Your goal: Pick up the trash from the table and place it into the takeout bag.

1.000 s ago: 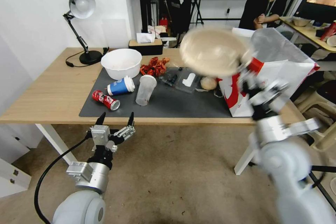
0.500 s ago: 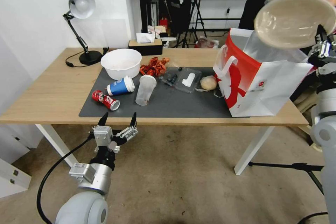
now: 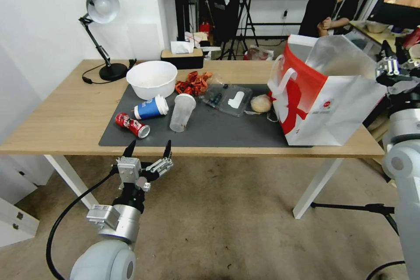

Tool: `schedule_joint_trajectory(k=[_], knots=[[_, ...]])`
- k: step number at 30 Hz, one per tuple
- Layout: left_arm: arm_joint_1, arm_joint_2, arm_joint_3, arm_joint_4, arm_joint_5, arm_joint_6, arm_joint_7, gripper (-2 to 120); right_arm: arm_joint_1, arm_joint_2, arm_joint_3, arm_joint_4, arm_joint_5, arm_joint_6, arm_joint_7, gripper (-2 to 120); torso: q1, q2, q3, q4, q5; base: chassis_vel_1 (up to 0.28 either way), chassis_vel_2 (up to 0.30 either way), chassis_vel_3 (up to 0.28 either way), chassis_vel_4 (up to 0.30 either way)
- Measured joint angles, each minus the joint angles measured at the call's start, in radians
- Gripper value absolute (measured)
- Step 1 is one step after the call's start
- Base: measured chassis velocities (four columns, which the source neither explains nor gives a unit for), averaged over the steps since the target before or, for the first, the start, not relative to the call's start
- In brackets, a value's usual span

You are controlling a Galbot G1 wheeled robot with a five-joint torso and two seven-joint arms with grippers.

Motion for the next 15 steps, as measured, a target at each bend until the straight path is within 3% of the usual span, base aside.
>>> schedule_joint_trajectory(k=[6, 9, 15], knots=[[-0.005, 0.006, -0.003, 0.003, -0.003, 0.0, 0.0, 100, -0.026, -0.001, -0.001, 0.069, 0.119, 0.025, -0.023, 64, 0.0, 0.0, 0.0, 0.0001, 0.0, 0.0, 0.0, 0.0, 0.0], [-0.008, 0.009, -0.004, 0.007, -0.006, 0.0, 0.0, 100, -0.108, 0.007, -0.012, 0.178, 0.233, 0.086, -0.112, 78, 0.0, 0.0, 0.0, 0.0, -0.0002, 0.0, 0.0, 0.0, 0.0], [-0.014, 0.017, -0.007, 0.014, -0.014, -0.002, -0.001, 100, -0.255, 0.042, -0.061, 0.314, 0.223, 0.112, -0.217, 96, 0.0, 0.0, 0.0, -0.0001, -0.0002, 0.0, 0.0, 0.0, 0.0]])
